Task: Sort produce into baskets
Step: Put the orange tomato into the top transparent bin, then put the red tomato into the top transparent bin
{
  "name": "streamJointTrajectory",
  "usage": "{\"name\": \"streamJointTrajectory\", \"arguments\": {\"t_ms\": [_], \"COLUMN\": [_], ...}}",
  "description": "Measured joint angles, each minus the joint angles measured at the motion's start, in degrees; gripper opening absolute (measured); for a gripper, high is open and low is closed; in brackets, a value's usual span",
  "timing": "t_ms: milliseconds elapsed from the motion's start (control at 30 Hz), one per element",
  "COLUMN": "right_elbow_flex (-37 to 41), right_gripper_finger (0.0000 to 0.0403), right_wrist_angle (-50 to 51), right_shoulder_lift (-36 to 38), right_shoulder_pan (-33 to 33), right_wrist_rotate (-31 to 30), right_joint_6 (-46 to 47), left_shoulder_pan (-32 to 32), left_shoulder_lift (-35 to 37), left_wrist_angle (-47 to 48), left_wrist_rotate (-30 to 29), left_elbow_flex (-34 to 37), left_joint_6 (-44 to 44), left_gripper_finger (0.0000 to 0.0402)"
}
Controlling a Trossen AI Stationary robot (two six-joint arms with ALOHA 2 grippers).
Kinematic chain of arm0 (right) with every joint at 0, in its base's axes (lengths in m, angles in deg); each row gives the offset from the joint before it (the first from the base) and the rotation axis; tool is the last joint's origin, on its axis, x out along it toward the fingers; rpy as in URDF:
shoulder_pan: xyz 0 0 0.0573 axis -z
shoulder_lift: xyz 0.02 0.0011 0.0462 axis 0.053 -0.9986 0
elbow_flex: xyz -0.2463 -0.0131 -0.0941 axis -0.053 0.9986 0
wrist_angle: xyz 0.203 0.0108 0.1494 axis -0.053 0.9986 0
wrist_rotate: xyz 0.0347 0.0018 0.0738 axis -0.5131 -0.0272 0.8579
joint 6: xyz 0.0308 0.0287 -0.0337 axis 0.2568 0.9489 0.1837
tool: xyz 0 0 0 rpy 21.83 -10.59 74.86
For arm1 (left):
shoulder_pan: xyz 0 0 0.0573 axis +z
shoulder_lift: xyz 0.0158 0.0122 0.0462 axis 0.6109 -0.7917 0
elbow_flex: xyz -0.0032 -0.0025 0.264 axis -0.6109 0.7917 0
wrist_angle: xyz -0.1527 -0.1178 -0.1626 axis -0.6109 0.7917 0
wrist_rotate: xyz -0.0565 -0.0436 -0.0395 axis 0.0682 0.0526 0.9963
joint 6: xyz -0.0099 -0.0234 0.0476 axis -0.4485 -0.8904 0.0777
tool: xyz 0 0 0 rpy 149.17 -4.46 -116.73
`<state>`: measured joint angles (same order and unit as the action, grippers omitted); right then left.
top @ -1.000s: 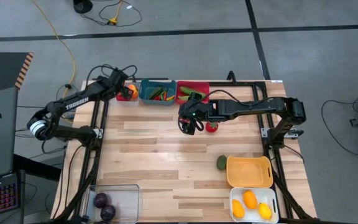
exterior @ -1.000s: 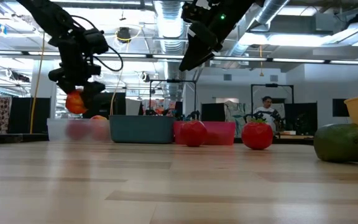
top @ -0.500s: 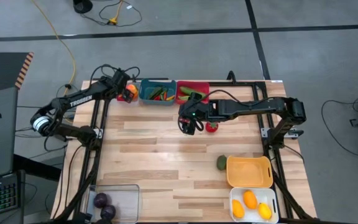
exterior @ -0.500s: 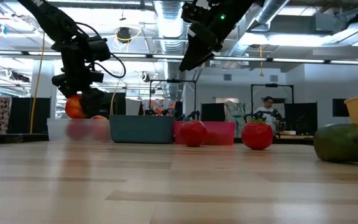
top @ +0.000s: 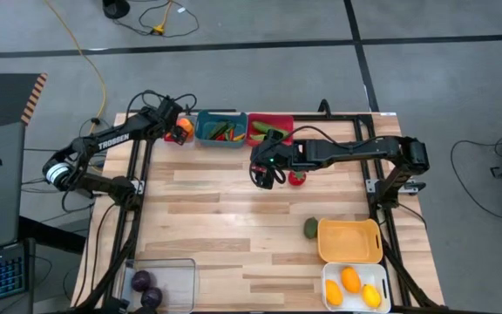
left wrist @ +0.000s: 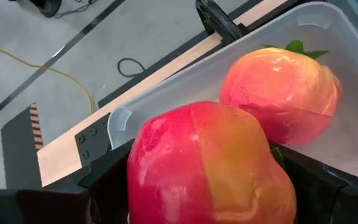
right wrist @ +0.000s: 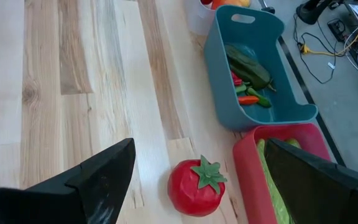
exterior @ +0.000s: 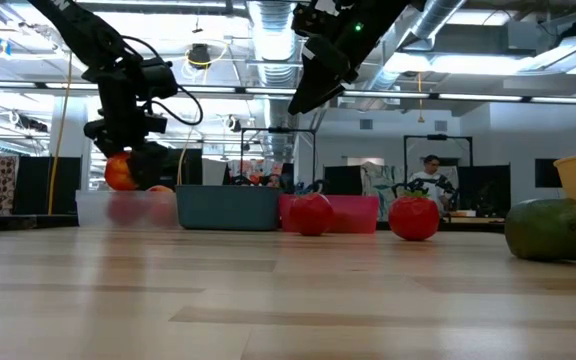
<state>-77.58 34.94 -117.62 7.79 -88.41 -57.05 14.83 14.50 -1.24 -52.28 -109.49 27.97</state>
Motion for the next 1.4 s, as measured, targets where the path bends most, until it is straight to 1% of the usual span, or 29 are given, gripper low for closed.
{"name": "streamJointTrajectory", "arguments": {"t_ms": [167, 367, 467, 700, 900, 1033, 1167, 1400], "right_elbow_flex": [0.0, 0.0, 0.0, 0.02, 0.01, 0.01, 0.02, 0.02], "right_gripper_finger": [0.0385, 0.0385, 0.0385, 0.0385, 0.0385, 0.0385, 0.0385, 0.0385], "right_wrist_angle": [0.0, 0.0, 0.0, 0.02, 0.02, 0.0, 0.02, 0.01], "right_shoulder_lift": [0.0, -0.01, 0.0, -0.01, 0.0, -0.01, -0.01, -0.01], "right_shoulder_pan": [0.0, 0.0, 0.0, 0.0, 0.01, 0.01, 0.02, 0.0], "right_wrist_rotate": [0.0, -0.02, -0.04, -0.04, -0.05, -0.07, -0.07, -0.07], "right_joint_6": [0.0, 0.0, 0.0, 0.0, 0.0, 0.0, 0.0, 0.0], "left_shoulder_pan": [0.01, -0.01, 0.01, -0.06, -0.06, -0.06, -0.06, -0.06], "left_shoulder_lift": [0.0, 0.0, 0.0, 0.0, 0.0, 0.0, 0.0, 0.02], "left_wrist_angle": [0.81, 1.61, 2.22, 2.14, 2.01, 2.19, 2.07, 2.11], "left_wrist_rotate": [2.36, 2.52, 2.52, 3.46, 3.55, 3.26, 1.74, 1.47], "left_elbow_flex": [0.0, 0.0, 0.0, 0.0, -0.04, -1.77, -4.33, -7.97], "left_joint_6": [0.3, 0.23, 0.58, 0.52, -0.21, 0.06, 0.29, 3.68], "left_gripper_finger": [0.0303, 0.0306, 0.0317, 0.0357, 0.0365, 0.0365, 0.0365, 0.0365]}}
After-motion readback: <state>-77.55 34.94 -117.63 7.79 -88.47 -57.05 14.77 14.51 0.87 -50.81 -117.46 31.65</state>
